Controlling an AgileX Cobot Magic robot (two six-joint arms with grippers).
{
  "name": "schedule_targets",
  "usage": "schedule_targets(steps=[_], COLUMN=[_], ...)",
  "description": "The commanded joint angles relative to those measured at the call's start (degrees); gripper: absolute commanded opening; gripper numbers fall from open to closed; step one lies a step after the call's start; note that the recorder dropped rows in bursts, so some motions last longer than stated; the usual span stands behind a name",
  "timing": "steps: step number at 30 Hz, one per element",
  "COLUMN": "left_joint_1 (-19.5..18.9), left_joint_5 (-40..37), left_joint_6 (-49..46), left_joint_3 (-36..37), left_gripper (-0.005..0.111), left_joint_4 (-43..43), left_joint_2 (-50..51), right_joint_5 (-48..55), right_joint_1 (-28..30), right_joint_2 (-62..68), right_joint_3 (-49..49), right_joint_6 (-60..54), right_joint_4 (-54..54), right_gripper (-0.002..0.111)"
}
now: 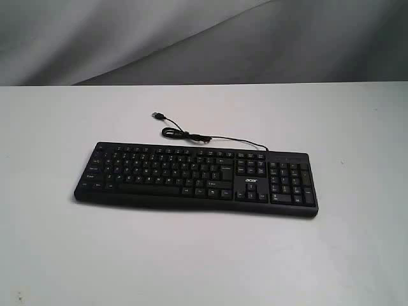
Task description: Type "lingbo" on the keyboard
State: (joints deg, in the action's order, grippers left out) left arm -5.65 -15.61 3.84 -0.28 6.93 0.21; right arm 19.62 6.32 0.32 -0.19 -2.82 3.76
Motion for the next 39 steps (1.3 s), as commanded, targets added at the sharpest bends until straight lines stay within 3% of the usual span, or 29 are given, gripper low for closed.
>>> schedule_targets(steps=[1,6,10,13,21,27,33,39], left_joint_1=[-0.1,-0.1,-0.1,-0.1,-0.1,-0.1,-0.1,-0.1], left_joint_5=[0.3,0.3,0.3,0.3,0.3,0.3,0.3,0.3], left_joint_6=[0.1,0.1,0.1,0.1,0.1,0.1,0.1,0.1], left_joint_3=[0.3,0.3,0.3,0.3,0.3,0.3,0.3,0.3], left_gripper=[0.001,0.001,0.001,0.001,0.001,0.001,0.001,0.001], left_joint_4=[-0.2,-0.2,-0.2,-0.2,-0.2,-0.2,-0.2,-0.2], left_joint_2=[-0.2,-0.2,-0.2,-0.2,-0.2,-0.2,-0.2,-0.2], right_joint_5=[-0.1,-5.3,-23.9,-32.3,-42.7,-54.5,-35.3,-24.4], right_joint_1=[0.5,0.5,0.5,0.5,0.5,0.5,0.5,-1.0], right_joint_2=[-0.3,-0.3,-0.3,-0.3,-0.3,-0.3,9.8,36.2], right_joint_3=[0.2,0.2,0.2,0.2,0.2,0.2,-12.1,-25.7], right_joint_6=[0.3,0.2,0.2,0.2,1.3,24.6,33.2,33.1], right_joint_4=[-0.5,-3.2,-3.2,-3.2,-3.2,-3.8,-13.2,-18.1], right_gripper=[0.0,0.0,0.0,0.0,0.0,0.0,0.0,0.0])
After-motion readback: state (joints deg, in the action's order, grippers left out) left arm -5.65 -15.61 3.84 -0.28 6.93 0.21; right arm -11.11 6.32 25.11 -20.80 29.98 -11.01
